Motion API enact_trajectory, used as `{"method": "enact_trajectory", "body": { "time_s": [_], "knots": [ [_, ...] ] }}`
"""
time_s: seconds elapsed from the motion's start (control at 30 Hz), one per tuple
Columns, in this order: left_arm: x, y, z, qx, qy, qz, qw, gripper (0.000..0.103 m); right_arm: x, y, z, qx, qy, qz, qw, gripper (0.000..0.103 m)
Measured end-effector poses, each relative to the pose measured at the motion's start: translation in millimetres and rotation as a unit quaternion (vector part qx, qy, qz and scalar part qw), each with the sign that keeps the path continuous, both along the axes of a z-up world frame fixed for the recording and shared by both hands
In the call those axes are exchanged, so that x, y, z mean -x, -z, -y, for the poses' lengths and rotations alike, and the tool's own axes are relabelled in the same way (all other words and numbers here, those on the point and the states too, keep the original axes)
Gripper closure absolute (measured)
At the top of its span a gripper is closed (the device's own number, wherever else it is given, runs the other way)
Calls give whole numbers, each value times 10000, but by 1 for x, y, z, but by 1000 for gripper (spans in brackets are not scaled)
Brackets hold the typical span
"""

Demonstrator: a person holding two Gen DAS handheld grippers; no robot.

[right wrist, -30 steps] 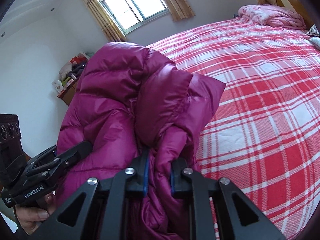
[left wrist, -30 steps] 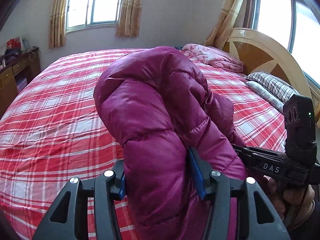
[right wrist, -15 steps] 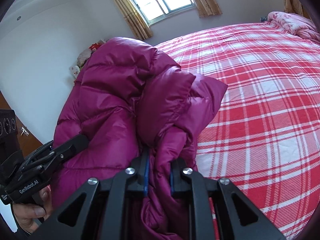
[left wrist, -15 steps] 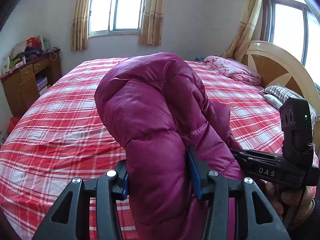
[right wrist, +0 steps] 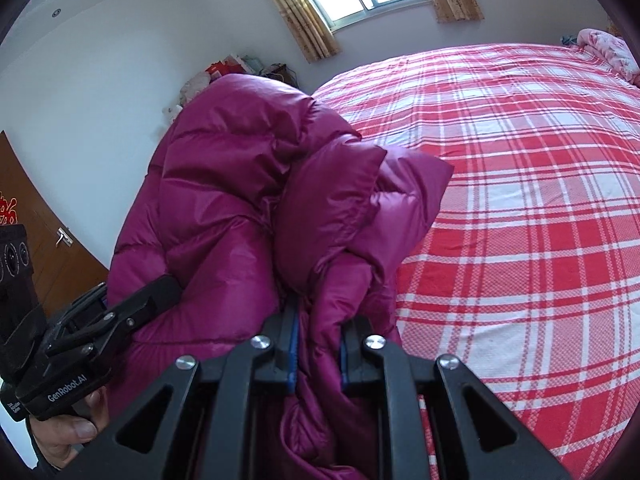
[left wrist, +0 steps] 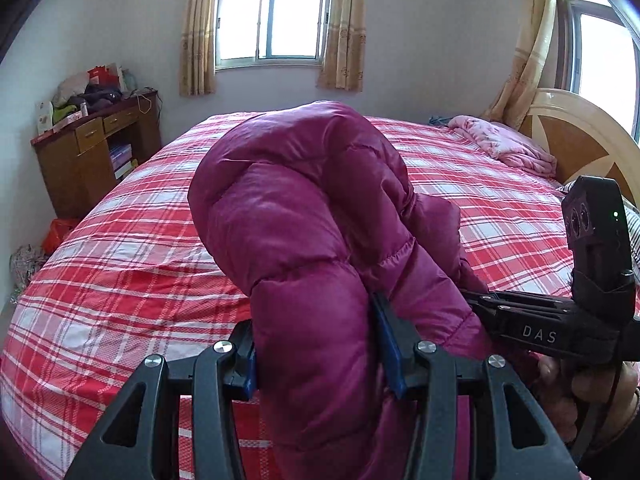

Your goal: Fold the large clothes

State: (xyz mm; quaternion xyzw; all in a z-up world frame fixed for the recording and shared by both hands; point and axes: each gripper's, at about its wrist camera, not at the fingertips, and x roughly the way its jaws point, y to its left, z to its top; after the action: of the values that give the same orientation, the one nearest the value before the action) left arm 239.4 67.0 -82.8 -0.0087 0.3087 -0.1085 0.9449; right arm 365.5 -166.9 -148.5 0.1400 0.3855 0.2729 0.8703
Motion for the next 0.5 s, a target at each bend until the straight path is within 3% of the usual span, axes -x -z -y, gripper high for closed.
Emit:
{"method": "enact_trajectory", "body": {
  "time_s": [0.5],
  "knots": [
    [-6,34,-35,-67,-399,-284,9988,50,-37,28,-27,223,-243,-139,9994,85]
  ]
}}
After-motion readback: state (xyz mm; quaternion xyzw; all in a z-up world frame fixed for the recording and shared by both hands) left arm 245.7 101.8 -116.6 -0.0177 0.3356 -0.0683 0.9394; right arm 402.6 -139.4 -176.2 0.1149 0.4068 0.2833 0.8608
